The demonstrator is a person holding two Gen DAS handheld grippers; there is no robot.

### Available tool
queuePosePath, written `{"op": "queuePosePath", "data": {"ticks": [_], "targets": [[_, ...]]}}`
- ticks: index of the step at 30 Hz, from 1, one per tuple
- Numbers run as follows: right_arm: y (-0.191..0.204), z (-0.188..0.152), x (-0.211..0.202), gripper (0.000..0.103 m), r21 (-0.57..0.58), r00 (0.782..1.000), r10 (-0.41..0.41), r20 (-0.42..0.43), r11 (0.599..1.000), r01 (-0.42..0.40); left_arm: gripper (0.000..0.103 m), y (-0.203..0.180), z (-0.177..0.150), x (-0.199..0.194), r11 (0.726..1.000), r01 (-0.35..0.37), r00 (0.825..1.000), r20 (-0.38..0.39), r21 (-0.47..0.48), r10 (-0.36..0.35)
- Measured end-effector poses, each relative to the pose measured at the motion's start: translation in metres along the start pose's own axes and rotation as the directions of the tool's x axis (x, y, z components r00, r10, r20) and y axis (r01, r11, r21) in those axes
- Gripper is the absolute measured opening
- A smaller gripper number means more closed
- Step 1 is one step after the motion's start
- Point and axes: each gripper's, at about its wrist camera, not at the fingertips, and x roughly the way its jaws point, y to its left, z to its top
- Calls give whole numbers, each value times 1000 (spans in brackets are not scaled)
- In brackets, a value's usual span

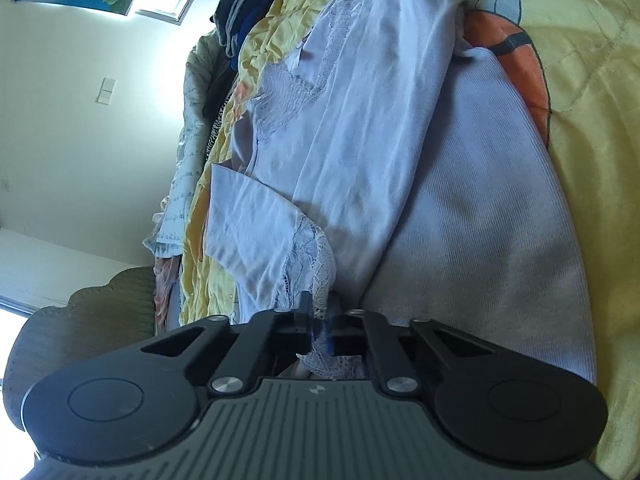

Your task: Fold small clothes

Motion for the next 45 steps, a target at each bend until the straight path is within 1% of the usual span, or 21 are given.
{"op": "queuePosePath", "data": {"ticks": [3, 5, 9, 11, 12, 14, 15, 17, 19, 20, 25, 27, 30, 31, 34, 36, 37, 39, 41, 43, 45], "targets": [[5, 0, -13, 5, -21, 997, 51, 66, 999, -49, 9, 3, -1, -1, 1000, 18, 1000, 6, -20, -18], [8, 1, -23, 5, -19, 993, 77, 94, 997, -75, 9, 6, -1, -2, 999, 30, 999, 11, -35, -30], [5, -6, -53, 5, 25, 979, 158, 129, 986, -162, 9, 7, -1, -2, 998, 37, 999, 14, -50, -36], [-2, -14, -66, 5, 42, 976, 168, 137, 984, -175, 9, 7, -2, -2, 998, 36, 999, 14, -51, -36], [-7, -17, -70, 5, 43, 976, 165, 143, 984, -173, 9, 7, -1, -2, 998, 37, 999, 14, -53, -36], [-16, -17, -75, 5, 67, 979, 128, 160, 988, -140, 9, 8, -1, -1, 997, 39, 999, 12, -61, -39], [-20, -18, -78, 5, 85, 977, 126, 175, 986, -142, 9, 9, -1, -1, 997, 41, 999, 12, -66, -41], [-23, -20, -90, 5, 96, 965, 142, 221, 981, -166, 9, 10, -1, -1, 996, 44, 999, 12, -72, -43], [-28, -27, -103, 5, 127, 954, 163, 251, 972, -199, 9, 11, -1, -1, 996, 45, 999, 11, -75, -44], [-32, -32, -109, 5, 146, 952, 165, 257, 968, -206, 9, 11, -1, 0, 996, 46, 999, 12, -77, -45], [-71, -55, -125, 5, 253, 954, 89, 285, 953, -165, 9, 15, -1, 0, 993, 58, 998, 12, -98, -57], [-86, -59, -122, 5, 288, 957, 65, 282, 946, -149, 9, 16, -1, 1, 993, 60, 998, 11, -102, -59], [-89, -59, -111, 5, 295, 957, 44, 288, 946, -132, 9, 16, -1, 1, 993, 59, 998, 11, -101, -58], [-89, -58, -113, 5, 297, 950, 58, 307, 942, -153, 9, 16, -1, 1, 993, 58, 998, 11, -100, -57], [-89, -52, -133, 5, 295, 919, 124, 374, 924, -244, 9, 16, -1, 1, 994, 53, 999, 12, -96, -52], [-88, -49, -145, 5, 280, 911, 128, 392, 927, -250, 9, 17, -1, 2, 994, 52, 999, 13, -98, -51], [-90, -49, -148, 5, 280, 913, 125, 388, 928, -246, 9, 16, -1, 2, 994, 52, 999, 13, -99, -51], [-95, -52, -144, 5, 297, 929, 122, 349, 926, -233, 9, 17, -1, 2, 994, 52, 999, 13, -100, -51], [-100, -56, -132, 5, 318, 945, 98, 313, 926, -202, 9, 17, -1, 2, 994, 52, 999, 13, -99, -51], [-103, -58, -122, 5, 343, 946, 110, 305, 914, -217, 9, 17, 0, 2, 994, 51, 999, 13, -98, -50], [-97, -58, -122, 5, 337, 939, 152, 310, 906, -258, 9, 16, -1, 2, 994, 48, 999, 13, -95, -47]]}}
